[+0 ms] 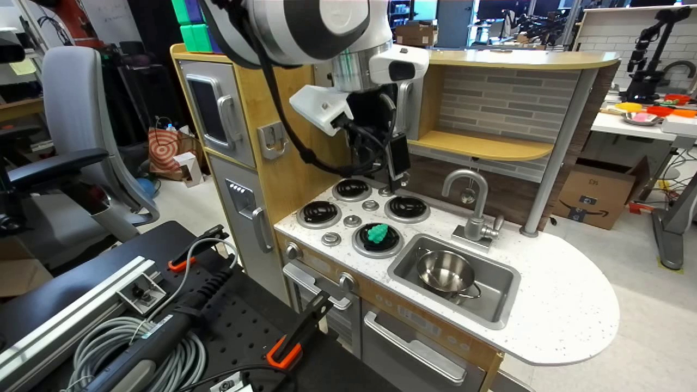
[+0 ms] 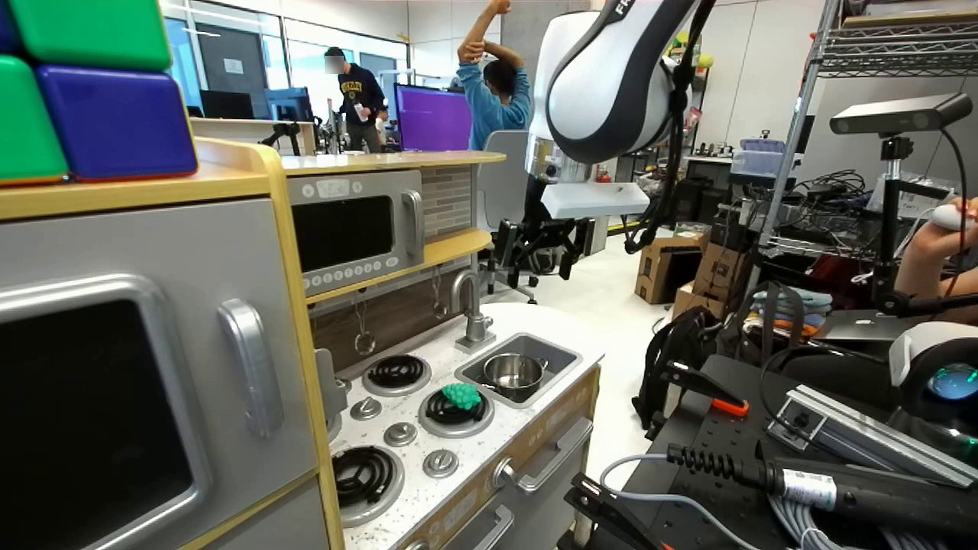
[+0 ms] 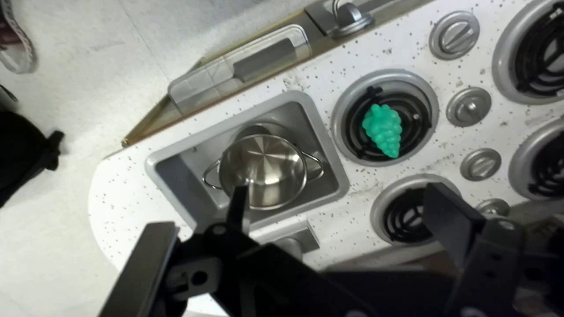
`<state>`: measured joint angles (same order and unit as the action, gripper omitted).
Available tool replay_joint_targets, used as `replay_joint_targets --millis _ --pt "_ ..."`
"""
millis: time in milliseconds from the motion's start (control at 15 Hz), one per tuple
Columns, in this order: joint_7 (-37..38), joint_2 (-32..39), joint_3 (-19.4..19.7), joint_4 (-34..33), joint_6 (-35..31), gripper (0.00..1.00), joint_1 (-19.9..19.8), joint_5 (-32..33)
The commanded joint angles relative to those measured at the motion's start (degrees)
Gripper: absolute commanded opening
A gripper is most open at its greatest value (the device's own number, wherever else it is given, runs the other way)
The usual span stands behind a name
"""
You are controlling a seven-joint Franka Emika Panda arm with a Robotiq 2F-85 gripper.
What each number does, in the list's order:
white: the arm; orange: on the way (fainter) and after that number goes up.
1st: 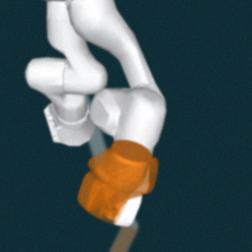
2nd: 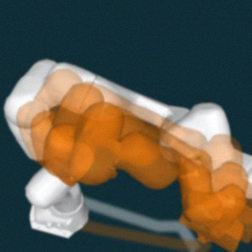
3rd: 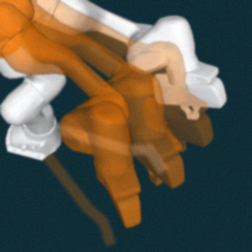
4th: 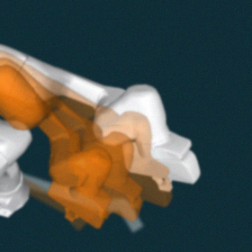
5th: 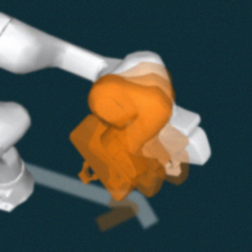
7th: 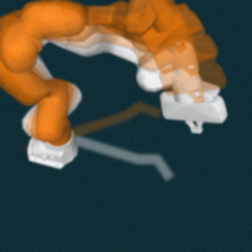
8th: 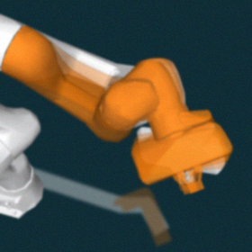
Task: Pick up the green toy from the stove and put it in the pot in the sink.
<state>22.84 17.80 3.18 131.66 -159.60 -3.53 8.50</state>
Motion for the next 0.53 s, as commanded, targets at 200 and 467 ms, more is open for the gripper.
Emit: replay_joint_targets --millis 200,467 --pt "-1.2 0.1 1.9 6.3 -18.5 1.0 3.0 0.2" --pt "-4.2 0.7 5.0 7.4 -21.6 1.0 5.5 2.6"
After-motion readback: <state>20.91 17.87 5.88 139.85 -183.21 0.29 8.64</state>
